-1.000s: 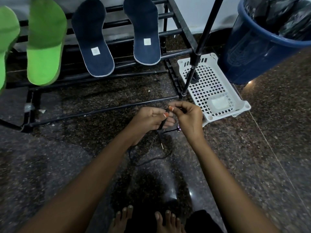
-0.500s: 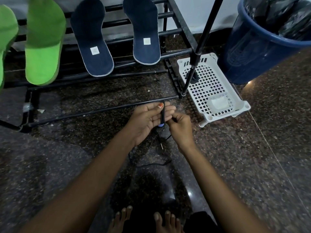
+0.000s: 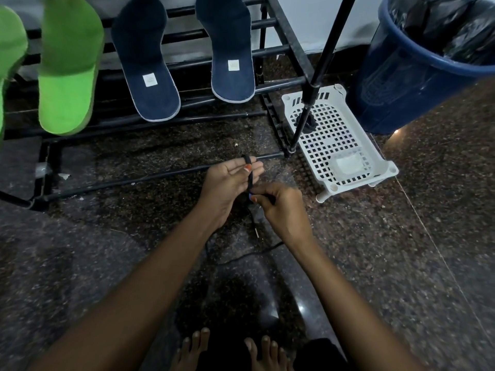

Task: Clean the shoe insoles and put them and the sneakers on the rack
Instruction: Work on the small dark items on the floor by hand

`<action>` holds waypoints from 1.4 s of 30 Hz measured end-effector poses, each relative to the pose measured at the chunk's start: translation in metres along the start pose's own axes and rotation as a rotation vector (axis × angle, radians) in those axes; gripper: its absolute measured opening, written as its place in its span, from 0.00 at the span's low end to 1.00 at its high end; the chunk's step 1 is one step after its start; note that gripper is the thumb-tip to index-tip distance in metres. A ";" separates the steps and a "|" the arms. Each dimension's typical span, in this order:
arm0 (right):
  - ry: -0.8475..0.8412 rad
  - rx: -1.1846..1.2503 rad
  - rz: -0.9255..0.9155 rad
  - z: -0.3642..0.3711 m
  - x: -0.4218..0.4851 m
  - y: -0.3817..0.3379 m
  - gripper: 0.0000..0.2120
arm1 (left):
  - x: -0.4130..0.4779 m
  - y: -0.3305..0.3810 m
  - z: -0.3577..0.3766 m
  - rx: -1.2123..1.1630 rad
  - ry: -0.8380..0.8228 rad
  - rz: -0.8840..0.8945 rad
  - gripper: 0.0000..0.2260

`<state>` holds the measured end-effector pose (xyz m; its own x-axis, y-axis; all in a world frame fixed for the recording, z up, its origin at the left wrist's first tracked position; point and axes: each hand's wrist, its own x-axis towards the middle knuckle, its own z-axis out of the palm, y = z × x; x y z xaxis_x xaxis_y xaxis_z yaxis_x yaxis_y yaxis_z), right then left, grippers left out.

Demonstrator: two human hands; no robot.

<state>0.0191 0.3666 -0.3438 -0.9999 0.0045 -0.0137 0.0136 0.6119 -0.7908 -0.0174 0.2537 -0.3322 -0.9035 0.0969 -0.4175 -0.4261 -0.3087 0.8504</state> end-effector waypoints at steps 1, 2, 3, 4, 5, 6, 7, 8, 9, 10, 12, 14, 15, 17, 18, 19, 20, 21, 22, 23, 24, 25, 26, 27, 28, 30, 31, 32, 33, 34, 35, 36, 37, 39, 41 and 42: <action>0.010 -0.034 -0.035 0.000 -0.001 -0.001 0.07 | 0.000 -0.001 0.000 0.044 0.004 -0.004 0.12; 0.024 -0.068 -0.068 -0.001 -0.002 -0.002 0.07 | 0.000 -0.002 -0.001 0.088 0.000 -0.007 0.13; 0.036 -0.096 -0.093 -0.001 -0.002 -0.003 0.07 | -0.001 -0.003 -0.001 0.133 -0.006 -0.012 0.13; 0.045 -0.115 -0.103 -0.002 -0.002 -0.003 0.08 | -0.002 -0.003 -0.002 0.179 -0.014 -0.017 0.13; 0.054 -0.122 -0.104 -0.003 -0.001 -0.002 0.08 | -0.003 -0.003 -0.002 0.236 -0.022 -0.022 0.12; 0.064 -0.120 -0.100 -0.004 0.001 -0.001 0.08 | -0.004 -0.002 -0.002 0.296 -0.030 -0.023 0.12; 0.077 -0.108 -0.099 -0.005 0.002 -0.001 0.08 | -0.004 -0.003 -0.003 0.349 -0.035 -0.022 0.12; 0.093 -0.091 -0.100 -0.007 0.004 0.000 0.08 | -0.004 -0.003 -0.004 0.387 -0.040 -0.026 0.12; 0.106 -0.071 -0.100 -0.008 0.005 0.000 0.07 | -0.004 -0.003 -0.004 0.423 -0.041 -0.035 0.13; 0.117 -0.052 -0.094 -0.010 0.006 0.000 0.07 | -0.004 -0.003 -0.005 0.457 -0.045 -0.047 0.14; 0.131 -0.026 -0.071 -0.014 0.009 -0.001 0.07 | -0.007 -0.002 -0.005 0.504 -0.105 -0.054 0.11; 0.153 -0.011 -0.055 -0.017 0.012 0.000 0.06 | -0.010 0.000 -0.004 0.496 -0.186 -0.043 0.09; 0.162 0.010 -0.044 -0.019 0.014 0.001 0.06 | -0.012 0.001 -0.003 0.486 -0.207 -0.042 0.09; 0.171 0.089 -0.006 -0.020 0.017 0.001 0.07 | -0.013 0.003 -0.003 0.487 -0.235 -0.040 0.09; 0.176 0.134 0.012 -0.021 0.017 0.001 0.07 | -0.014 0.004 -0.004 0.504 -0.251 -0.038 0.09; 0.184 0.175 0.025 -0.021 0.018 0.001 0.07 | -0.014 0.004 -0.004 0.524 -0.272 -0.035 0.09; 0.196 0.210 0.035 -0.023 0.018 0.000 0.07 | -0.015 0.005 -0.004 0.535 -0.291 -0.031 0.09; 0.204 0.246 0.048 -0.023 0.019 0.000 0.08 | -0.015 0.005 -0.004 0.526 -0.308 -0.029 0.09; 0.205 0.284 0.067 -0.024 0.019 0.000 0.08 | -0.016 0.006 -0.005 0.495 -0.320 -0.033 0.09; 0.199 0.327 0.089 -0.024 0.019 0.000 0.09 | -0.016 0.006 -0.005 0.446 -0.327 -0.042 0.09; 0.192 0.369 0.110 -0.023 0.019 0.001 0.10 | -0.016 0.007 -0.004 0.391 -0.331 -0.053 0.09; 0.186 0.406 0.129 -0.021 0.019 0.002 0.10 | -0.017 0.007 -0.004 0.333 -0.329 -0.062 0.10; 0.182 0.438 0.145 -0.019 0.019 0.003 0.10 | -0.017 0.007 -0.004 0.276 -0.323 -0.069 0.10; 0.177 0.471 0.159 -0.016 0.019 0.004 0.09 | -0.017 0.007 -0.003 0.220 -0.315 -0.075 0.10; 0.173 0.506 0.174 -0.013 0.017 0.004 0.07 | -0.017 0.007 -0.002 0.170 -0.303 -0.080 0.10; 0.164 0.557 0.190 -0.006 0.014 0.003 0.08 | -0.017 0.008 0.000 0.069 -0.271 -0.096 0.10; 0.157 0.558 0.182 -0.003 0.012 0.003 0.09 | -0.017 0.008 0.000 0.020 -0.251 -0.107 0.10; 0.145 0.547 0.168 0.000 0.009 0.003 0.10 | -0.017 0.009 0.000 -0.026 -0.233 -0.117 0.09; 0.132 0.532 0.160 0.004 0.008 0.003 0.10 | -0.016 0.009 0.000 -0.062 -0.220 -0.123 0.09; 0.123 0.516 0.157 0.007 0.006 0.004 0.09 | -0.016 0.009 0.000 -0.088 -0.211 -0.124 0.09; 0.119 0.496 0.159 0.009 0.006 0.006 0.08 | -0.015 0.009 0.000 -0.106 -0.203 -0.120 0.09; 0.116 0.472 0.159 0.011 0.005 0.007 0.09 | -0.015 0.008 0.000 -0.123 -0.195 -0.113 0.09; 0.111 0.449 0.157 0.013 0.005 0.008 0.11 | -0.014 0.008 0.000 -0.139 -0.186 -0.104 0.09; 0.082 0.414 0.148 0.015 0.004 0.007 0.12 | -0.013 0.007 0.000 -0.161 -0.166 -0.087 0.09; 0.044 0.370 0.135 0.015 0.002 0.006 0.12 | -0.012 0.007 0.001 -0.170 -0.145 -0.077 0.09; 0.025 0.340 0.131 0.015 0.001 0.006 0.11 | -0.011 0.007 0.001 -0.171 -0.136 -0.073 0.09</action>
<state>0.0183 0.3582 -0.3580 -0.9893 0.0871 -0.1170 0.1383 0.3069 -0.9416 -0.0102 0.2516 -0.3215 -0.8737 0.2474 -0.4189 -0.4865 -0.4513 0.7481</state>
